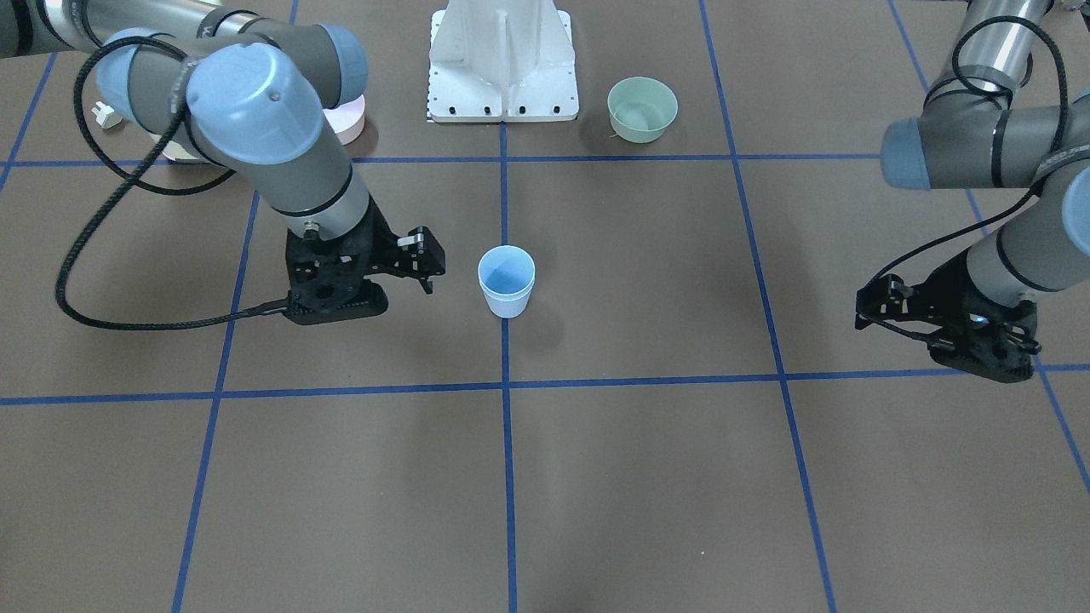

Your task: Stack blue cups with both arms

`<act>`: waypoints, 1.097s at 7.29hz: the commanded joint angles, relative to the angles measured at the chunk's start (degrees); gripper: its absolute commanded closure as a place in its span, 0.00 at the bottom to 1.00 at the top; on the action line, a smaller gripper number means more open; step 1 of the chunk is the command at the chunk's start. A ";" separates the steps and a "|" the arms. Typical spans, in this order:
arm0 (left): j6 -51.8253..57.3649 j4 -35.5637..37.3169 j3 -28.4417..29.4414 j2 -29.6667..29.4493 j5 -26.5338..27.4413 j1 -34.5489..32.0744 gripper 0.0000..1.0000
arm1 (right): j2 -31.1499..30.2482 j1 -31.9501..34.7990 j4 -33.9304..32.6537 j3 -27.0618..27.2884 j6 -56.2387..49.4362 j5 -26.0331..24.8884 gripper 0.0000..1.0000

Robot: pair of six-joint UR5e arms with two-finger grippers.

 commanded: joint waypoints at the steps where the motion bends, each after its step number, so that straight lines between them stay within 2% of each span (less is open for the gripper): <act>1: 10.44 6.20 0.60 0.12 -0.26 -6.10 0.02 | -4.50 6.19 0.09 2.40 -1.79 0.51 0.00; 2: 16.58 9.63 0.69 1.68 -0.35 -10.31 0.02 | -5.91 9.35 0.00 2.15 -5.80 -0.10 0.00; 4: 25.13 10.63 3.31 4.76 -0.35 -18.14 0.02 | -12.31 16.73 -0.09 2.06 -20.44 0.42 0.00; 7: 27.80 10.63 5.43 6.27 -0.35 -22.47 0.02 | -20.40 24.82 -1.31 2.15 -23.77 1.21 0.00; 8: 27.80 10.55 5.43 7.66 -0.35 -22.91 0.02 | -23.91 28.42 -1.75 2.50 -25.34 3.22 0.00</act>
